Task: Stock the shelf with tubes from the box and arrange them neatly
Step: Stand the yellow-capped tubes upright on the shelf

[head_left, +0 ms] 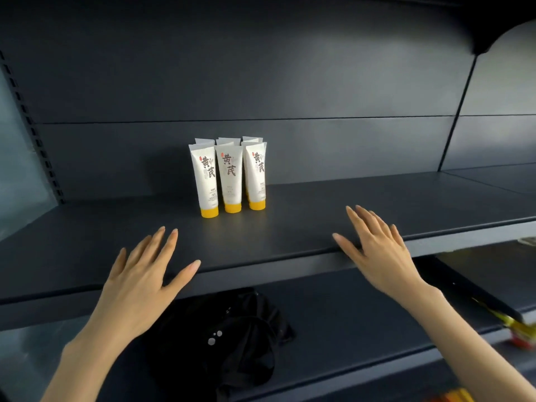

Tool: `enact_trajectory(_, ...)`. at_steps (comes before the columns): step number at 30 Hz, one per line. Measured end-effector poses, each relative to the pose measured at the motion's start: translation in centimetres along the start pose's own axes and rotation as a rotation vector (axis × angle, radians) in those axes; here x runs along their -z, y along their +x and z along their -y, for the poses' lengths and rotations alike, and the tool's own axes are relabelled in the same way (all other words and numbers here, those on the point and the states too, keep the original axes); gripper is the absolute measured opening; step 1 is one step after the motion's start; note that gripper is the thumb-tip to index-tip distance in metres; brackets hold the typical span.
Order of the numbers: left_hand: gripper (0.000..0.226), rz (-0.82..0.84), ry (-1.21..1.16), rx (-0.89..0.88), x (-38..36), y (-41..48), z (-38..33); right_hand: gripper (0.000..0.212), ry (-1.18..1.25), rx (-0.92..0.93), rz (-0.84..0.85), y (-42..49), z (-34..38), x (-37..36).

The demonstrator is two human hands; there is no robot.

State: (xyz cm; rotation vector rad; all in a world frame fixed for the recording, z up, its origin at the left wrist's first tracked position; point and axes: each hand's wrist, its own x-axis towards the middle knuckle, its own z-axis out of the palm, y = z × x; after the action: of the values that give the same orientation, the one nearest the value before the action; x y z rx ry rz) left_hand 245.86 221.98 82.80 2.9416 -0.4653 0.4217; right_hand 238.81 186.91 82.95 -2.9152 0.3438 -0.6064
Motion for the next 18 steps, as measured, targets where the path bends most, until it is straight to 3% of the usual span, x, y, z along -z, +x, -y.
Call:
enact_trajectory(10,0.105,-0.030,0.002,-0.081,-1.4,-1.2,-6.1,0.082,-0.146,-0.149,0.060,-7.3,-9.7,0.5)
enact_trajectory(18,0.095,-0.064,-0.048,-0.263,-3.3,-5.2,-16.2,0.086,-0.212,-0.260,0.123,-14.6,-18.8,1.9)
